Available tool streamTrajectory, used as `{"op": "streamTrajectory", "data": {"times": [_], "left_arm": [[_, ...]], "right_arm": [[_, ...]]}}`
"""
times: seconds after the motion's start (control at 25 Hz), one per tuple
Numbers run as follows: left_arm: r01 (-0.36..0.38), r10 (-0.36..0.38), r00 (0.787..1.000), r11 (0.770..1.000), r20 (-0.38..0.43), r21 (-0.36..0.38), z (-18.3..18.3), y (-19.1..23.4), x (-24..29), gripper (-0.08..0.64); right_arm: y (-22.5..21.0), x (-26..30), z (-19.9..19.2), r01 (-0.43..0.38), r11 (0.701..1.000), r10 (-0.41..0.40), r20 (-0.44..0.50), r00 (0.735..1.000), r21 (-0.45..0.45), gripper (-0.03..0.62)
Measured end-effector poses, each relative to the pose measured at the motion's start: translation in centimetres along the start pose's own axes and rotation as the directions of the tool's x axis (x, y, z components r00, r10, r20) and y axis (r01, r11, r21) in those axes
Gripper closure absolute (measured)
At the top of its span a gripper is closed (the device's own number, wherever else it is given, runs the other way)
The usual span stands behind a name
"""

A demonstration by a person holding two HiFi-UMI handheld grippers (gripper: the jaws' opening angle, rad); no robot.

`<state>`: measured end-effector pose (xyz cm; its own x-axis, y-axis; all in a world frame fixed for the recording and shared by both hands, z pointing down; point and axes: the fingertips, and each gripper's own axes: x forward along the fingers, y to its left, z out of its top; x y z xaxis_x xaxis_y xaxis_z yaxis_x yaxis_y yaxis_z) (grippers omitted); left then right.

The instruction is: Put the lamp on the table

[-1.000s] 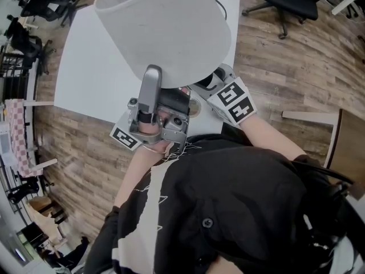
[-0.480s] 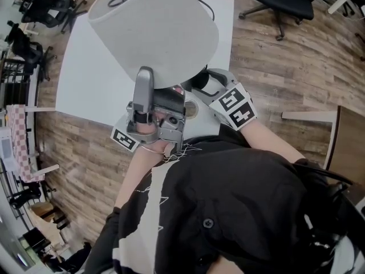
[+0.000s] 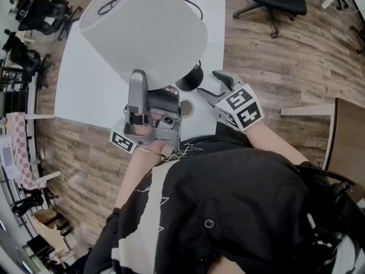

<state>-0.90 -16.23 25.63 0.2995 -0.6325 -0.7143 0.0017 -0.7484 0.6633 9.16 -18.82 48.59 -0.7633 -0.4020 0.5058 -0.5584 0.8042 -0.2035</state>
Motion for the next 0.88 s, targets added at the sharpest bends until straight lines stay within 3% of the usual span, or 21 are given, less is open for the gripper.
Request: {"op": "streamTrajectory", "data": {"times": [0.88], "left_arm": [[0.005, -0.003, 0.997, 1.0, -0.073, 0.022, -3.2, -0.9, -0.9, 0.529]], "right_arm": [[-1.2, -2.9, -2.4, 0.069, 0.998, -0.069, -0.007, 0.998, 0.016, 0.295]]}}
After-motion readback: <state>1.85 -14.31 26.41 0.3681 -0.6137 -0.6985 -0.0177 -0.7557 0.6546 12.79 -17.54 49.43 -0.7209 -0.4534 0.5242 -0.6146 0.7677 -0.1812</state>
